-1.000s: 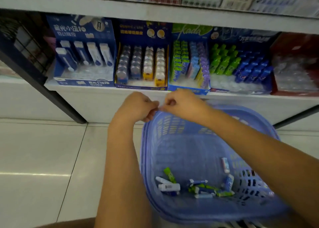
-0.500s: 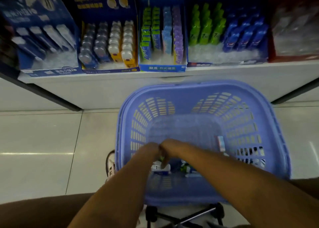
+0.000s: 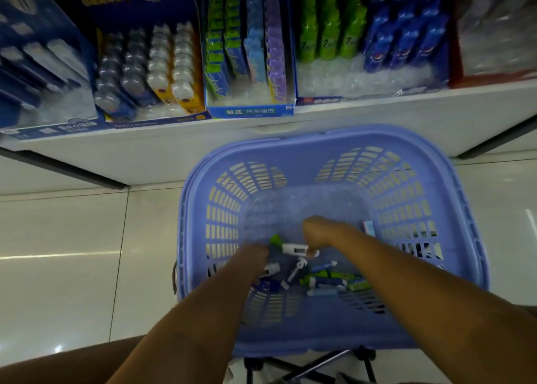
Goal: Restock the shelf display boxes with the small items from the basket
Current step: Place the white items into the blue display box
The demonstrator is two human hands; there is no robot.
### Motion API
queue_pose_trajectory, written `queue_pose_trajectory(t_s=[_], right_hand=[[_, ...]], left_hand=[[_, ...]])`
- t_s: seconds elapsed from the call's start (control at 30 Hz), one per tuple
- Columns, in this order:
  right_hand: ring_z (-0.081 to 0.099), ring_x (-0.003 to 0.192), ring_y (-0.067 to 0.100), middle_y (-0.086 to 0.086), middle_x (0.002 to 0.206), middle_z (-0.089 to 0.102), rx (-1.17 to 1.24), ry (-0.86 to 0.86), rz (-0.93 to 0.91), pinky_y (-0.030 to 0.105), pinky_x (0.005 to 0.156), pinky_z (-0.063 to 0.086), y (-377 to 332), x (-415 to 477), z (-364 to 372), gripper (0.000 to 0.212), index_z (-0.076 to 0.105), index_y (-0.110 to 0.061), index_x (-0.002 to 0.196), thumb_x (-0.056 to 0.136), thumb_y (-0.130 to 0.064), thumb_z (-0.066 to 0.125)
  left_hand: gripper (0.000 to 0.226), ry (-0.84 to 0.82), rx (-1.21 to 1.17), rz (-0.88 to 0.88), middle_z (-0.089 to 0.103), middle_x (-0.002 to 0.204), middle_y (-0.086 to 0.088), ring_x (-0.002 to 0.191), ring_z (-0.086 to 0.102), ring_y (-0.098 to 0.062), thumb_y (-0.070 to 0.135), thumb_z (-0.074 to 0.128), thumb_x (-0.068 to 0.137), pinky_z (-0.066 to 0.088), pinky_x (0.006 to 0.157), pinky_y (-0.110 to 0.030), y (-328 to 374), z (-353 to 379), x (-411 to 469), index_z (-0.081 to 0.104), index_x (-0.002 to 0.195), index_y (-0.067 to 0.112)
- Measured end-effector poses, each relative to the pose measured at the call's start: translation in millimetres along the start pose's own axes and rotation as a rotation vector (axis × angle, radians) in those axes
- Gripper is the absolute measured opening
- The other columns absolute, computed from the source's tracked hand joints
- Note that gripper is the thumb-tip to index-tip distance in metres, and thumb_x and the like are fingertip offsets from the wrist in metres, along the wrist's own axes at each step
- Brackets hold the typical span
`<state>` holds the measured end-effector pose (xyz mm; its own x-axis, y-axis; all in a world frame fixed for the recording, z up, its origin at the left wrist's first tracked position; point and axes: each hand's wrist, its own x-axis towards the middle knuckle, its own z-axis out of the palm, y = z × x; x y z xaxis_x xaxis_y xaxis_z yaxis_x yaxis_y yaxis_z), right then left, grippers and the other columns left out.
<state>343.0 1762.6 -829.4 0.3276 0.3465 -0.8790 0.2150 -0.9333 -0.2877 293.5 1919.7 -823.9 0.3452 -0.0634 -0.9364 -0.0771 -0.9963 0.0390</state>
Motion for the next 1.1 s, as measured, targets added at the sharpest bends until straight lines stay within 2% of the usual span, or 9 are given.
queue_pose_trajectory(t_s=[0.1,0.2,0.3,0.4,0.5,0.7,0.87,0.93,1.1], right_hand=[[0.056,0.062,0.018,0.012,0.081,0.062,0.222,0.015,-0.005,0.027,0.068,0.047,31,-15,-12,0.034,0.066,0.003,0.108,0.087,-0.023,0.068],[0.061,0.072,0.019,0.015,0.092,0.062,0.53,-0.011,-0.004,0.033,0.08,0.053,40,-26,-15,0.028,0.061,0.005,0.11,0.091,-0.015,0.061],[0.064,0.085,0.026,0.02,0.099,0.064,0.934,-0.048,-0.07,0.042,0.094,0.051,39,-43,-20,0.013,0.054,0.003,0.105,0.095,-0.005,0.051],[0.066,0.068,0.019,0.015,0.082,0.066,1.2,0.009,-0.193,0.032,0.074,0.058,28,-65,-32,0.016,0.054,-0.009,0.105,0.093,0.0,0.049],[0.06,0.052,0.015,0.01,0.07,0.058,1.367,0.193,-0.35,0.023,0.052,0.051,5,-90,-45,0.03,0.057,-0.015,0.115,0.092,0.003,0.048],[0.049,0.055,-0.001,-0.013,0.066,0.055,1.113,0.839,-0.553,0.012,0.057,0.043,-71,-124,-72,0.038,0.058,-0.027,0.124,0.092,-0.006,0.056],[0.054,0.067,-0.01,-0.022,0.076,0.058,0.889,0.976,-0.613,0.003,0.067,0.04,-126,-141,-87,0.031,0.058,-0.033,0.126,0.098,-0.027,0.047],[0.058,0.078,-0.005,-0.013,0.093,0.064,0.993,0.899,-0.639,0.012,0.076,0.045,-140,-147,-96,0.032,0.059,-0.035,0.124,0.095,-0.021,0.055],[0.068,0.078,0.011,-0.001,0.086,0.071,0.823,0.723,-0.611,0.031,0.084,0.054,-167,-165,-133,0.042,0.064,-0.023,0.113,0.074,-0.02,0.079]], left_hand=[[0.047,0.007,0.053,0.037,0.057,0.126,-0.021,0.115,0.056,-0.033,0.021,0.069,0.086,0.044,0.094,-0.035,-2,3,2,0.056,0.123,-0.005],[0.04,-0.001,-0.106,0.006,0.063,0.118,-0.018,0.101,0.063,-0.028,0.02,0.072,0.081,0.05,0.085,-0.037,-3,-6,-4,0.062,0.112,-0.002],[0.031,-0.079,-0.552,0.047,0.068,0.107,-0.019,0.082,0.061,-0.019,0.011,0.066,0.087,0.051,0.084,-0.041,4,-29,-20,0.061,0.11,-0.009],[0.011,-0.057,-1.076,0.145,0.068,0.057,-0.01,0.05,0.065,-0.013,0.004,0.049,0.094,0.057,0.067,-0.035,9,-58,-47,0.056,0.088,-0.003],[0.018,0.069,-1.472,0.261,0.062,0.054,-0.009,0.042,0.062,-0.015,0.004,0.038,0.095,0.054,0.049,-0.026,8,-79,-79,0.049,0.081,0.007],[0.017,0.192,-2.088,0.645,0.051,0.065,-0.004,0.046,0.051,-0.01,0.026,0.042,0.097,0.046,0.045,-0.018,-17,-95,-131,0.051,0.088,0.015],[0.022,0.541,-2.109,0.782,0.049,0.056,0.004,0.044,0.046,-0.005,0.033,0.053,0.095,0.041,0.046,-0.016,-44,-107,-166,0.057,0.083,0.015],[0.02,0.684,-2.029,0.766,0.047,0.056,0.004,0.045,0.044,-0.006,0.031,0.058,0.092,0.04,0.047,-0.017,-59,-109,-179,0.058,0.08,0.014],[0.028,0.931,-1.725,0.731,0.05,0.055,0.008,0.05,0.041,-0.007,0.032,0.061,0.09,0.038,0.056,-0.023,-99,-110,-208,0.071,0.065,0.024]])
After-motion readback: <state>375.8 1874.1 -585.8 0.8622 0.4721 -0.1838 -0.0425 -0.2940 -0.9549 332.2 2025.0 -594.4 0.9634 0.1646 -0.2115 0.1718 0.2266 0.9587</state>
